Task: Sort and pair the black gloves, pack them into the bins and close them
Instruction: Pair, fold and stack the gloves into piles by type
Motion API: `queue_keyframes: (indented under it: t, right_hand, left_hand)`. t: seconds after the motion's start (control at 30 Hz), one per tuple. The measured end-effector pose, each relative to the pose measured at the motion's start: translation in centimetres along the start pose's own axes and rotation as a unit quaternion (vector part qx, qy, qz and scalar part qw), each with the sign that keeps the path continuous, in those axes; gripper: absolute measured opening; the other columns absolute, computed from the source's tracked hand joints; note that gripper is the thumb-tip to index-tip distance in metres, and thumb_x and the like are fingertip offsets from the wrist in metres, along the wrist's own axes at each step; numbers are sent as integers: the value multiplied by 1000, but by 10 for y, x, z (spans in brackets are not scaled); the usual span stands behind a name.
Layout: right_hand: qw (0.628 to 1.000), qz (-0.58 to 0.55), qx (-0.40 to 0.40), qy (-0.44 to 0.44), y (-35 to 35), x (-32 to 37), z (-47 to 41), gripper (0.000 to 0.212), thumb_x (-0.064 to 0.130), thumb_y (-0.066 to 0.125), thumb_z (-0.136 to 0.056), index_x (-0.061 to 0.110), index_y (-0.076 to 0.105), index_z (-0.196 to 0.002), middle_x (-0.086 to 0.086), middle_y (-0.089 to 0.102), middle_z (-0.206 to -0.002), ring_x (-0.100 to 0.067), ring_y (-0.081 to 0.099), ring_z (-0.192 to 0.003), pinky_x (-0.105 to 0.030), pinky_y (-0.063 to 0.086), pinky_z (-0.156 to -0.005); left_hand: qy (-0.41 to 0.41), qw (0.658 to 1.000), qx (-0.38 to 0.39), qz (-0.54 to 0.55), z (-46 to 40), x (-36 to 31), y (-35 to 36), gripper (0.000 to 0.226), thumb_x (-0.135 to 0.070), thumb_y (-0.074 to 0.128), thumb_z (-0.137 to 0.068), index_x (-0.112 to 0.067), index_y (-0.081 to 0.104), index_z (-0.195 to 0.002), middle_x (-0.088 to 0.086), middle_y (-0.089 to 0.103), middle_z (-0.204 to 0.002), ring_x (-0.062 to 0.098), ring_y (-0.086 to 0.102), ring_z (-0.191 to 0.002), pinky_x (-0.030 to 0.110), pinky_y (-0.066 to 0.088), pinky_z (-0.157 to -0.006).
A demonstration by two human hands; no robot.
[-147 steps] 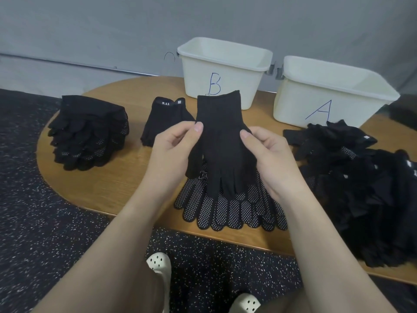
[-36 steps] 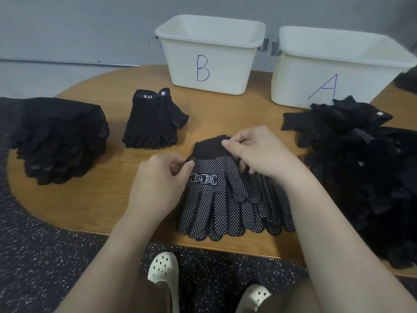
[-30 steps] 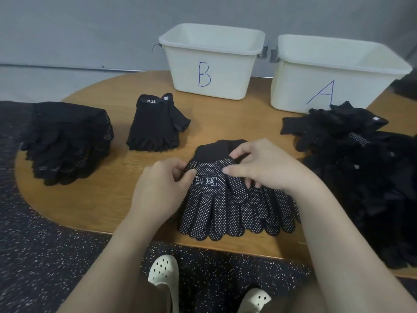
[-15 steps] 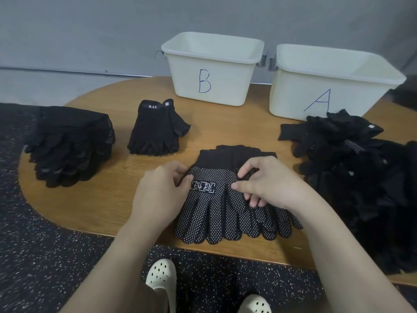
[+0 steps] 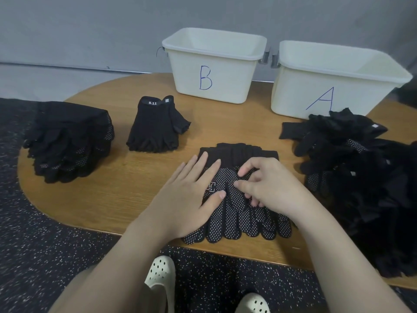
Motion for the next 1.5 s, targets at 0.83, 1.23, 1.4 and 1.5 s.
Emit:
queue_keyframes:
  t: [0.83, 1.23, 1.4, 1.5]
  right_hand:
    - [992, 49, -105, -57, -133, 39, 54, 11, 19, 64, -100, 16, 71, -94, -5, 76, -77, -15, 72, -67, -20, 55, -59]
    - [946, 310, -56, 76, -200, -13, -22, 9, 12, 73, -89, 21, 71, -89, -2, 72, -88, -18, 63, -76, -30, 54, -72]
    - [920, 369, -97, 91, -206, -41, -44, 41, 25, 85, -81, 19, 59, -112, -3, 59, -102, -27, 58, -96, -36, 50, -85]
    - [909, 389, -107, 103, -210, -49, -51, 41, 32, 87, -79, 21, 58, -106, -3, 57, -100, -28, 57, -96, -40, 53, -87]
  left_hand:
    - [-72, 987, -103, 102, 1, -4, -6, 59, -50, 41, -107, -27, 34, -160, -1, 30, -168, 20, 25, -155, 34, 5, -126]
    - [-14, 991, -103, 86, -11, -40, 6, 60, -53, 30, -108, -31, 23, -164, -2, 15, -173, 17, 11, -159, 33, -3, -126]
    - [-4, 991, -103, 87, -20, -38, 7, 60, -53, 31, -108, -33, 23, -163, -3, 16, -172, 16, 11, -159, 31, -3, -124]
    - [-1, 991, -101, 88, -23, -35, 8, 60, -54, 32, -107, -34, 22, -163, -4, 17, -172, 16, 11, -158, 30, -3, -123]
Point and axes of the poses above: each hand's wrist, its own z-axis away from the middle knuckle, its own y-axis out of the palm, x = y × z, the point moved 2 cm from there along -z, towards the middle knuckle
